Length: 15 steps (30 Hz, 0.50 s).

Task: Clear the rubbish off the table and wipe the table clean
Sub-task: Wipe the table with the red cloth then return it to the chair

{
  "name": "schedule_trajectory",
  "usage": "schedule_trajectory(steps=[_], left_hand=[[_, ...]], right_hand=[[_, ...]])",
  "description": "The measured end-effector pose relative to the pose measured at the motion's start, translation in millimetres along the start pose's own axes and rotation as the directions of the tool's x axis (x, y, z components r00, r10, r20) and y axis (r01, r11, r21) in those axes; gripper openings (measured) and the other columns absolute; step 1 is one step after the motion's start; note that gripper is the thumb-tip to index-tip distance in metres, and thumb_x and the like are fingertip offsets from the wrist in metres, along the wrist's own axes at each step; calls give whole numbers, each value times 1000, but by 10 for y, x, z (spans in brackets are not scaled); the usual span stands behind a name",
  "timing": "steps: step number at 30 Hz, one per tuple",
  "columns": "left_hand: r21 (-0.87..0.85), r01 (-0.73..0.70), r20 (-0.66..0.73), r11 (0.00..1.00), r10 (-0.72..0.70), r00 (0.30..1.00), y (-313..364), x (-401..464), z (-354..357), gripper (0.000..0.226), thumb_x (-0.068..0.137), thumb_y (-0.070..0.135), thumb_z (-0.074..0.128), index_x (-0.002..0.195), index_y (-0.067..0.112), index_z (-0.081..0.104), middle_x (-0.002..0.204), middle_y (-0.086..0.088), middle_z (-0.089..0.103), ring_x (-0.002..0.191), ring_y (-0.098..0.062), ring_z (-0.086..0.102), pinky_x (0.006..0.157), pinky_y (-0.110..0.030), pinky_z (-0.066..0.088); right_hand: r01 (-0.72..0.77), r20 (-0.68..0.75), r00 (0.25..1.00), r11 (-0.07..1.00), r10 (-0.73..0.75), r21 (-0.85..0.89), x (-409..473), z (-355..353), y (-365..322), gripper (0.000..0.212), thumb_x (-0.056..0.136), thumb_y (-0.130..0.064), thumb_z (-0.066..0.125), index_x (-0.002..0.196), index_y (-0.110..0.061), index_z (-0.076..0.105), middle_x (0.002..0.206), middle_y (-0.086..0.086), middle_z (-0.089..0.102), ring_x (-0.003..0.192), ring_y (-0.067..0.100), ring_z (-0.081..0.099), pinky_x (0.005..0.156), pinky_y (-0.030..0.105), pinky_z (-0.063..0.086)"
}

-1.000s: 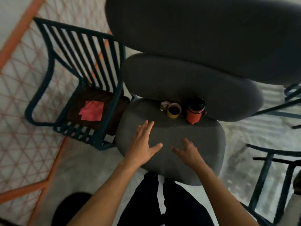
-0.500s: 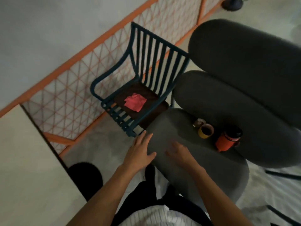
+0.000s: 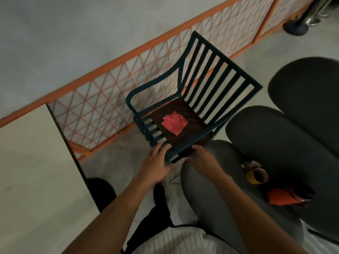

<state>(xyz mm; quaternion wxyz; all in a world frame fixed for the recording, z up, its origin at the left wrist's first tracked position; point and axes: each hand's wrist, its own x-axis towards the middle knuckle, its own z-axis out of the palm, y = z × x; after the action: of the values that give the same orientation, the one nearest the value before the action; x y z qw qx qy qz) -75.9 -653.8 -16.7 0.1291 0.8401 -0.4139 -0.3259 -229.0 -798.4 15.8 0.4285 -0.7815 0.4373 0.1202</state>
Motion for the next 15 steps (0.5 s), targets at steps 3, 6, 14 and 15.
schedule_trajectory(steps=[3,6,14,15], left_hand=[[-8,-7,7,1000,7,1000,-177,273,-241,82,93,45,64,159,28,18,168,1,6,153,-27,13,118,-47,32],[-6,-23,40,1000,23,999,-346,533,-480,81,94,46,63,159,28,18,168,1,7,153,-26,13,117,-45,30],[71,-35,124,997,26,992,-503,924,-638,80,95,46,62,160,26,19,167,1,11,150,-29,22,115,-44,32],[78,-26,136,997,15,991,-510,947,-622,80,95,46,62,160,26,19,168,0,11,150,-29,22,115,-45,32]], right_hand=[[-37,-33,999,999,38,32,325,-19,-212,61,90,-41,66,144,-25,41,140,11,47,122,27,55,97,33,44],[-60,-46,997,996,63,68,601,-40,-413,62,92,-42,64,146,-23,40,142,12,44,126,28,51,100,36,43],[-144,-90,983,972,163,184,888,-49,-377,58,95,-42,61,146,-23,40,142,9,45,111,18,54,86,24,40],[-150,-88,982,970,169,191,904,-45,-349,57,95,-41,60,146,-23,40,141,9,45,102,15,52,83,23,39]])
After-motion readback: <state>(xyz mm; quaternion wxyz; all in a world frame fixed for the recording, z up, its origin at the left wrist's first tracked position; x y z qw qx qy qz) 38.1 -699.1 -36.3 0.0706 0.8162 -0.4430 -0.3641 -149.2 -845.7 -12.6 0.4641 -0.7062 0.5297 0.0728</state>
